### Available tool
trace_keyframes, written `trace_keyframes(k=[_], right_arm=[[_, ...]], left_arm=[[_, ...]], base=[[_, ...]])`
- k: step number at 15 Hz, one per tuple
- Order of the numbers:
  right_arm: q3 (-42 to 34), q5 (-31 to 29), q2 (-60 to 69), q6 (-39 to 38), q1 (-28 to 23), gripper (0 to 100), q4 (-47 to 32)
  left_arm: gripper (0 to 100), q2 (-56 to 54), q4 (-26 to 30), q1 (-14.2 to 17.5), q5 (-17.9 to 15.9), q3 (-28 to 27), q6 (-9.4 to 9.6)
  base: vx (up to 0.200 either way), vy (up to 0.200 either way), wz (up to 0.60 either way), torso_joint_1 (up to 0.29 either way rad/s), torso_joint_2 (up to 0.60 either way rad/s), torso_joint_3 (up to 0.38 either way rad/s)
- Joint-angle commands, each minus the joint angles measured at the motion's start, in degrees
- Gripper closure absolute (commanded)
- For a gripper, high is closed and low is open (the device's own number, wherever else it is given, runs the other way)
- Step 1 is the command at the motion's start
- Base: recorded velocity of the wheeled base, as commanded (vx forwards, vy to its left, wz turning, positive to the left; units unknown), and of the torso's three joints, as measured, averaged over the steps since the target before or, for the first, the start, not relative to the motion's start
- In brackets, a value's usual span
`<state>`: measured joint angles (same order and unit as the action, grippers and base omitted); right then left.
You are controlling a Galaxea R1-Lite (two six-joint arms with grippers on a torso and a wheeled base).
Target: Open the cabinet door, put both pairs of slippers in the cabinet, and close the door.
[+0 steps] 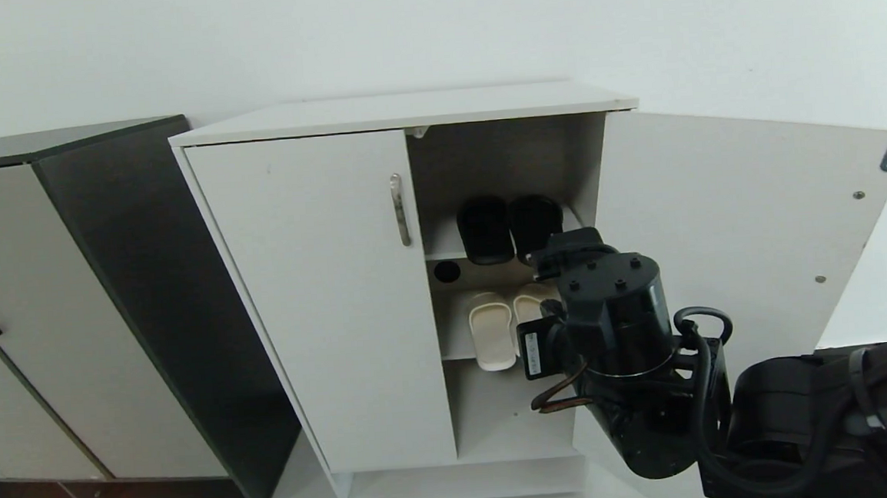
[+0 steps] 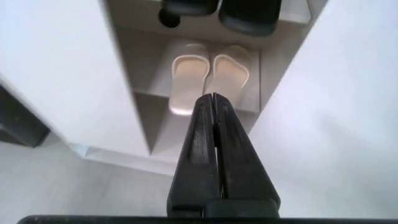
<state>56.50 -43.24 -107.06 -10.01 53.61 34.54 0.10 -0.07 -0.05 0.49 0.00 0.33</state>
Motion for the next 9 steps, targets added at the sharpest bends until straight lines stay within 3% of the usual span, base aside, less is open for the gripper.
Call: trace_keyframes(k=[1, 6, 9], right_arm=[[-0.69, 0.0, -0.08, -0.01, 0.0, 100, 0.01], [-1.31, 0.0, -0.26, 0.34, -0.09, 100, 0.01], [-1.31, 0.0, -0.26, 0.34, -0.18, 100, 0.01]], left_arm=[[100, -0.01, -0.01, 0.05, 0.04, 0.0, 0.02], [100, -0.01, -0.01, 0.05, 0.04, 0.0, 0.02], [100, -0.01, -0.01, 0.05, 0.04, 0.0, 0.02]], base=[[-0.2, 0.0, 0.0, -0.002, 0.0, 0.007], [-0.2, 0.0, 0.0, 0.0, 0.0, -0.001], [0.0, 0.0, 0.0, 0.0, 0.0, 0.0]])
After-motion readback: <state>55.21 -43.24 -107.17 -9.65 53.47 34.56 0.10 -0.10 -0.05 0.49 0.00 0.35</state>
